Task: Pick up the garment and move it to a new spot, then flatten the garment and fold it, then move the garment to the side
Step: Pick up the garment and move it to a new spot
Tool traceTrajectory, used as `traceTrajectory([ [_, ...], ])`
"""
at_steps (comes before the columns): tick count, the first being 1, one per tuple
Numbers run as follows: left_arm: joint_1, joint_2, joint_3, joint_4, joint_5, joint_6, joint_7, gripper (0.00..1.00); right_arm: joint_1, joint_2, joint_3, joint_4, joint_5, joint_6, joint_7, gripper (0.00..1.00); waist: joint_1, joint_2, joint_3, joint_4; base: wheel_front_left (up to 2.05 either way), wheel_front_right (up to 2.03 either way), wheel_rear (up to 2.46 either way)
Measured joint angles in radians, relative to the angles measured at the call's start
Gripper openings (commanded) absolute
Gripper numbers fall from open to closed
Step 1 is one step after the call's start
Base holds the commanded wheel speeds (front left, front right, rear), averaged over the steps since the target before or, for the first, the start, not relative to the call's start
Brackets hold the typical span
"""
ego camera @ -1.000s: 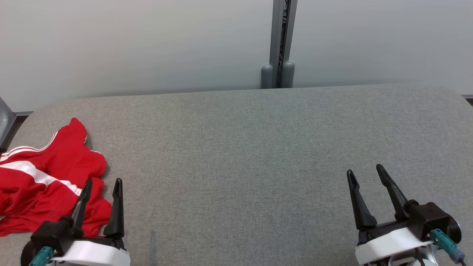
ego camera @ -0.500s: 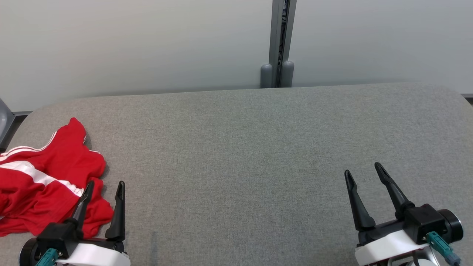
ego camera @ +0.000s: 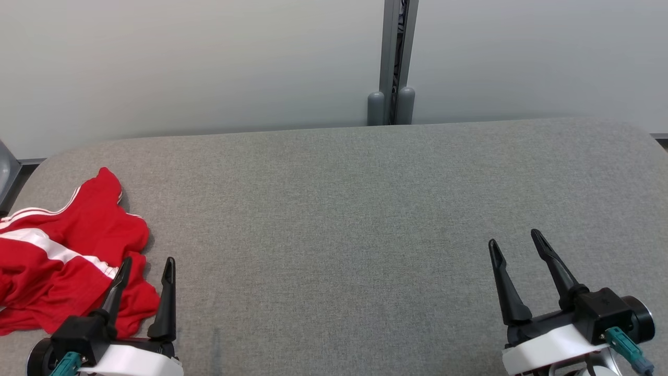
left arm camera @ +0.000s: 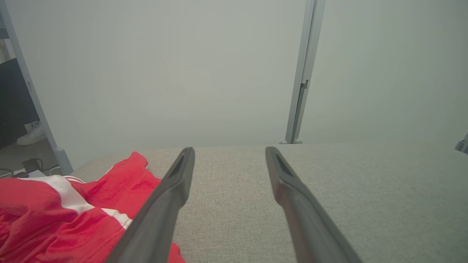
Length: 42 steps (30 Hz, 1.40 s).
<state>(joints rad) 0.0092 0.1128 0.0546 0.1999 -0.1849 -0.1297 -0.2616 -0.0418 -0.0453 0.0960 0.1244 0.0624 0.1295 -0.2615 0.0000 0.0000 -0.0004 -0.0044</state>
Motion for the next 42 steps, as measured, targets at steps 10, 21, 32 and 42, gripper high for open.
traceTrajectory([
  [10,0.0,-0.002,0.0,0.006,-0.001,0.0,0.0,1.0,0.0,0.0,0.001,0.006,0.015,0.0,0.0,1.0,0.0,0.0,-0.005,0.002,0.0,0.0,0.0],
  [21,-0.003,-0.003,0.005,0.022,-0.007,0.0,0.0,1.0,0.0,0.0,0.007,0.012,0.035,0.0,0.0,1.0,0.0,0.0,-0.009,0.025,0.0,0.0,0.0],
  [32,-0.016,-0.003,0.041,0.049,-0.006,0.0,0.0,1.0,0.0,-0.001,0.019,0.019,0.062,0.0,0.0,1.0,0.0001,0.0,-0.017,0.101,0.0,0.0,0.0],
  [42,-0.019,-0.009,0.074,0.075,-0.001,0.005,0.0,1.0,0.0,-0.001,0.04,0.033,0.087,0.0,0.0,1.0,0.0,0.0,-0.03,0.212,0.0,0.0,0.0],
])
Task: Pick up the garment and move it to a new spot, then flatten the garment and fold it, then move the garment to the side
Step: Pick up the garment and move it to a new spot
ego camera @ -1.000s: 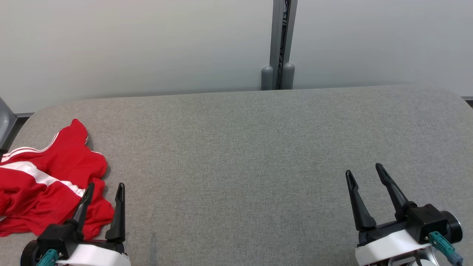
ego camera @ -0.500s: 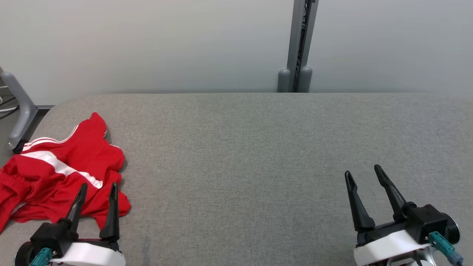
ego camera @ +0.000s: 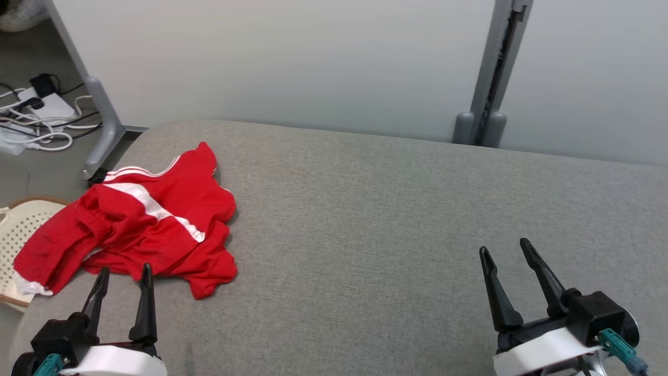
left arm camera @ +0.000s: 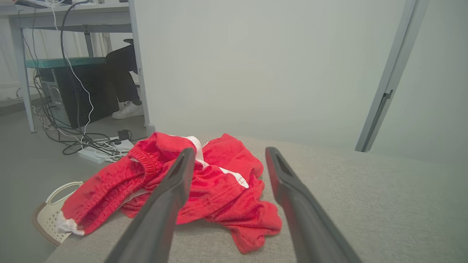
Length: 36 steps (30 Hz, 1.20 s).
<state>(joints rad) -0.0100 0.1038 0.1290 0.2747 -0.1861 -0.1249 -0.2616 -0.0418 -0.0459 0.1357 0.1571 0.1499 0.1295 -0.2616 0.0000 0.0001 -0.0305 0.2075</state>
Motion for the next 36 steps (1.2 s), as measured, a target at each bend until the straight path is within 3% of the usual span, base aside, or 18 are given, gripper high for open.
traceTrajectory([
  [21,-0.009,0.004,0.016,0.057,-0.005,0.003,0.0,1.0,0.0,0.0,0.055,0.042,0.043,0.0,0.0,1.0,0.0,0.0,-0.018,0.222,0.0,0.0,0.0],
  [32,-0.017,0.014,0.031,0.063,-0.031,0.003,0.0,1.0,-0.012,0.0,0.081,0.047,0.048,0.0,0.0,1.0,0.0,0.0,-0.008,0.225,0.0,0.0,0.0],
  [36,-0.052,0.049,0.04,0.057,-0.06,0.002,0.016,1.0,-0.022,0.0,0.09,0.05,0.038,0.0,0.0,1.0,0.0,0.0,0.009,0.206,0.0,0.0,0.0],
])
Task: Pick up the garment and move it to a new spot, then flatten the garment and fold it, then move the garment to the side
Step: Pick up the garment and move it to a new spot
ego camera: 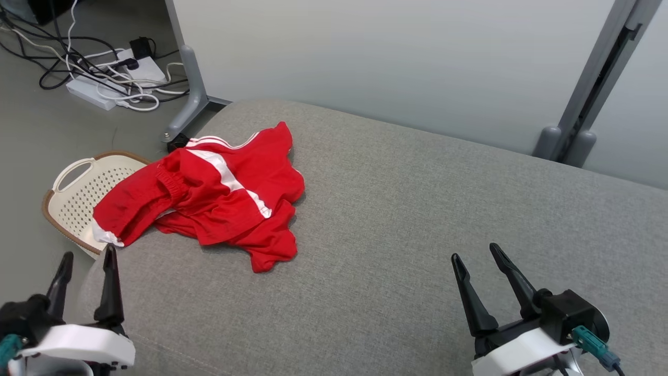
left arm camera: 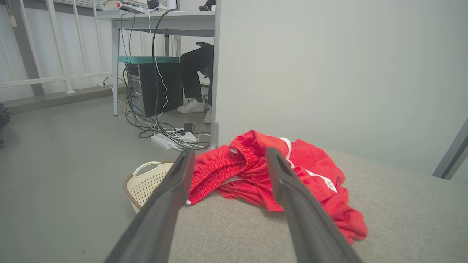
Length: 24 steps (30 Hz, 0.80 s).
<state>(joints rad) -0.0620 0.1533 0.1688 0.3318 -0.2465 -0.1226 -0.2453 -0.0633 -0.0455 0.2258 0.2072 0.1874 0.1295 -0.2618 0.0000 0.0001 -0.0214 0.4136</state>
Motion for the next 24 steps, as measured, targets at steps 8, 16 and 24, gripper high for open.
traceTrajectory([
  [8,-0.111,0.114,-0.016,0.006,-0.164,-0.004,0.164,1.0,-0.034,0.0,0.003,0.001,-0.011,0.0,0.0,1.0,0.0,0.0,0.046,-0.063,0.0,0.0,0.0],
  [16,-0.253,0.377,-0.077,0.079,-0.434,-0.007,0.361,1.0,-0.076,0.0,0.007,-0.023,-0.025,0.0,0.0,1.0,0.0,0.0,0.107,-0.172,0.0,0.0,0.0],
  [24,-0.33,0.575,-0.11,0.197,-0.701,-0.007,0.527,1.0,-0.1,-0.001,0.008,-0.066,-0.031,0.0,0.0,1.0,0.0,0.0,0.175,-0.288,0.0,0.0,0.0],
])
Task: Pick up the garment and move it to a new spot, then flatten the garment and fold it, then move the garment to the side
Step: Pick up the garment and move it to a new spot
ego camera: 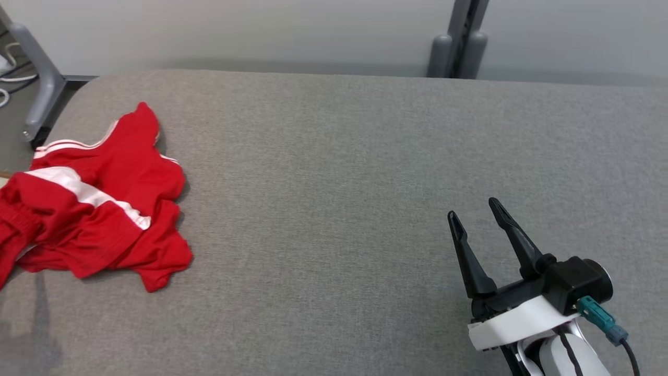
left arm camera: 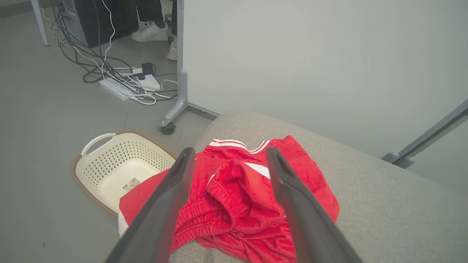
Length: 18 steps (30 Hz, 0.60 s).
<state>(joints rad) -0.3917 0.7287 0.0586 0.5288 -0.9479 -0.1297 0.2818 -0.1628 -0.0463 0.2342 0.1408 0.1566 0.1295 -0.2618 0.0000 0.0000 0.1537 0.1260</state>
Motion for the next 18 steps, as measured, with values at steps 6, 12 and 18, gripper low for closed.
traceTrajectory([
  [6,-0.017,0.094,-0.047,0.063,-0.106,0.0,0.072,1.0,-0.003,0.0,0.0,-0.031,-0.002,0.0,0.0,1.0,0.0,0.0,0.048,-0.065,0.0,0.0,0.0],
  [12,-0.028,0.161,-0.122,0.143,-0.202,0.0,0.156,1.0,-0.002,0.0,0.003,-0.066,-0.008,0.0,0.0,1.0,0.0,0.0,0.097,-0.135,0.0,0.0,0.0],
  [18,-0.044,0.205,-0.173,0.198,-0.283,0.0,0.17,1.0,0.005,-0.001,0.003,-0.096,-0.008,0.0,-0.002,1.0,0.0,0.0,0.139,-0.188,0.0,0.0,0.0],
])
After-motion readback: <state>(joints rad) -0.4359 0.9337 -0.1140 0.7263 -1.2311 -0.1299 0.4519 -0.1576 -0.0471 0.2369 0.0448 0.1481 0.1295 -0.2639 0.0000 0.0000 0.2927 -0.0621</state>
